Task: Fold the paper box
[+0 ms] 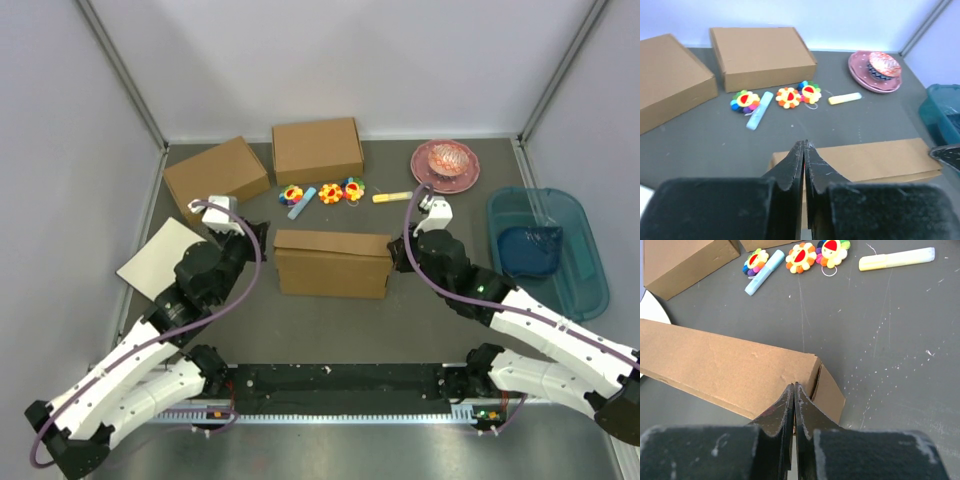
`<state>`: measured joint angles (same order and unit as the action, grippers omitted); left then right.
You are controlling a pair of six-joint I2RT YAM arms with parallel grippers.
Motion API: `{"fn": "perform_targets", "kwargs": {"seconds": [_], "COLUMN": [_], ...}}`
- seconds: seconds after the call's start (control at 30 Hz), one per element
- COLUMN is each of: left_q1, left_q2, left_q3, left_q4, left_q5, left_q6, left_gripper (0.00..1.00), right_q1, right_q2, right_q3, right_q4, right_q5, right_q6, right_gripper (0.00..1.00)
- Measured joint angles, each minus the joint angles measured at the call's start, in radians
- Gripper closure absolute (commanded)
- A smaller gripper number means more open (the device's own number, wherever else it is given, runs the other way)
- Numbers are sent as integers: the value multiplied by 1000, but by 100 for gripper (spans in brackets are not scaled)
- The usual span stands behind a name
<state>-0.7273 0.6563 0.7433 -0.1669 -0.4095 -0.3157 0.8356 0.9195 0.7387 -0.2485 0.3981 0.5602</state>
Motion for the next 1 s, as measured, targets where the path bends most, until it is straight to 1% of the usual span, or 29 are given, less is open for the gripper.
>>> {"fn": "perform_targets", "kwargs": {"seconds": [0.13,0.23,0.33,0.37,0.47,0.53,0.57,0.6,0.63,0.67,0.73,0.77,0.83,0.93,1.0], "left_q1": [0,0,0,0,2,2,2,1,-1,-1,-1,-1,0,0,0], "left_q2": [86,142,219,225,209,183,169,153,134,112,63,43,26,28,37], "left_q3": [-6,-35,-132,-145,-167,-174,-175,-175,-175,-175,-174,-168,-148,-117,-115], "left_q4": [112,138,134,169,183,179,171,161,149,136,122,119,113,116,116], "left_q5": [53,62,83,78,80,83,83,81,78,74,55,45,24,-6,-19], "left_q6": [0,-20,-69,-80,-119,-136,-140,-143,-141,-136,-128,-125,-118,-103,-100], "left_gripper": [100,100,100,100,99,88,83,72,68,64,59,57,56,56,58], "right_q1": [0,0,0,0,0,0,0,0,0,0,0,0,0,0,0], "right_q2": [0,0,-14,-17,-26,-28,-27,-24,-18,-13,3,12,23,46,63], "right_q3": [0,-1,-6,-6,-4,6,17,30,47,61,97,117,144,179,187], "right_q4": [0,-1,-3,-5,-21,-41,-60,-80,-104,-118,-151,-165,-174,-181,-183], "right_q5": [-3,-8,-15,-18,-29,-39,-44,-48,-51,-50,-42,-35,-21,2,5], "right_q6": [2,3,9,10,9,8,4,0,-6,-10,-20,-27,-31,-36,-37], "right_gripper": [100,100,100,100,100,97,93,91,87,78,70,65,62,63,64]}}
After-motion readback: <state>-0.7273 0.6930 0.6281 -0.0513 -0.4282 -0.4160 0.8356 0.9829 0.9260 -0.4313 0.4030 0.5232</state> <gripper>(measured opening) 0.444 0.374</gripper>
